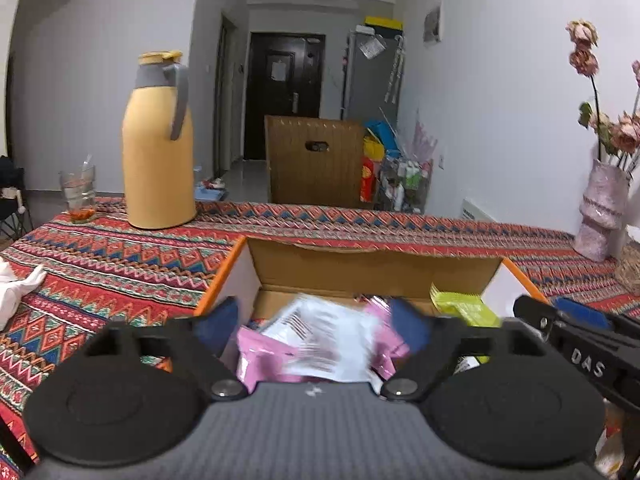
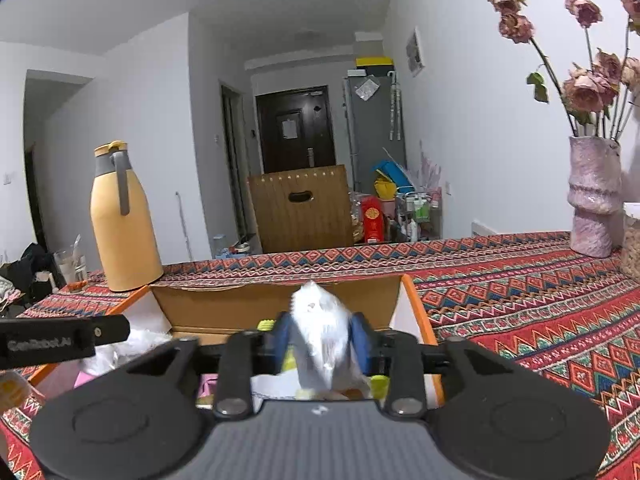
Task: Organize snacks
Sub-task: 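Carry both white packets over the box and open both tools to drop them, then move both tools back toward the remaining packets on the table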
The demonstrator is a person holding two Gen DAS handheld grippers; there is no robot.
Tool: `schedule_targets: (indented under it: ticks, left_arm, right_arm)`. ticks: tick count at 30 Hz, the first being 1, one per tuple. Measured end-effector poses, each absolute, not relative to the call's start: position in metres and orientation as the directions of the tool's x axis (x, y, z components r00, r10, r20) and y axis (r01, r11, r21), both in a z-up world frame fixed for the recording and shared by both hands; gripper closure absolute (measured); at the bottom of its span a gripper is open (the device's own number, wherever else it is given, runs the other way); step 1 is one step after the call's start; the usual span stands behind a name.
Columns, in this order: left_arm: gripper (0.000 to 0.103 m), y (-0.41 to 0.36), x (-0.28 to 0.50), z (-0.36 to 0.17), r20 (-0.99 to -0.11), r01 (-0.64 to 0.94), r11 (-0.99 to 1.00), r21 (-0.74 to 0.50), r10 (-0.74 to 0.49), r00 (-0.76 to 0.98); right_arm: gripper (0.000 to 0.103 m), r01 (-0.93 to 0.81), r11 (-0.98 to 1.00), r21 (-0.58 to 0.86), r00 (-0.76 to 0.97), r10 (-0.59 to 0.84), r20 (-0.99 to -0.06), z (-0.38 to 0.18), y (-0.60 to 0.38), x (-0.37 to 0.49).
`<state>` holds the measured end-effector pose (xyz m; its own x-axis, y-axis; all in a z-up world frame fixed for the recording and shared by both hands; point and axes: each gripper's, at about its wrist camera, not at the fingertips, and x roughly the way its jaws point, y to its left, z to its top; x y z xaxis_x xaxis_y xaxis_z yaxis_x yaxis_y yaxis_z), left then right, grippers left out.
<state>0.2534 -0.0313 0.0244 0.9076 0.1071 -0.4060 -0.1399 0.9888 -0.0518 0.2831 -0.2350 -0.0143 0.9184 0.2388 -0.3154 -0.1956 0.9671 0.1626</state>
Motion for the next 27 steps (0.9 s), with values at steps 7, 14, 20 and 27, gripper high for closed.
schedule_targets:
  ticks: [7, 14, 20, 27]
  left_arm:
    - [0.0, -0.029, 0.248, 0.029, -0.389, -0.155, 0.986, -0.065, 0.118, 0.914]
    - [0.0, -0.029, 0.248, 0.028, -0.386, -0.15, 0.987, -0.063, 0.115, 0.915]
    - [0.0, -0.031, 0.245, 0.032, -0.38, -0.148, 0.987, -0.068, 0.112, 0.918]
    - [0.0, -0.035, 0.235, 0.047, -0.367, -0.141, 0.987, -0.073, 0.105, 0.924]
  right_arm:
    - [0.0, -0.176, 0.966, 0.19, 0.931, 0.226, -0.288, -0.013, -0.242, 0.276]
    - [0.0, -0.175, 0.966, 0.188, 0.933, 0.224, -0.281, -0.013, -0.243, 0.274]
    - [0.0, -0.174, 0.967, 0.184, 0.937, 0.22, -0.27, -0.01, -0.244, 0.271]
    - [0.0, -0.165, 0.967, 0.196, 0.941, 0.214, -0.262, 0.01, -0.252, 0.259]
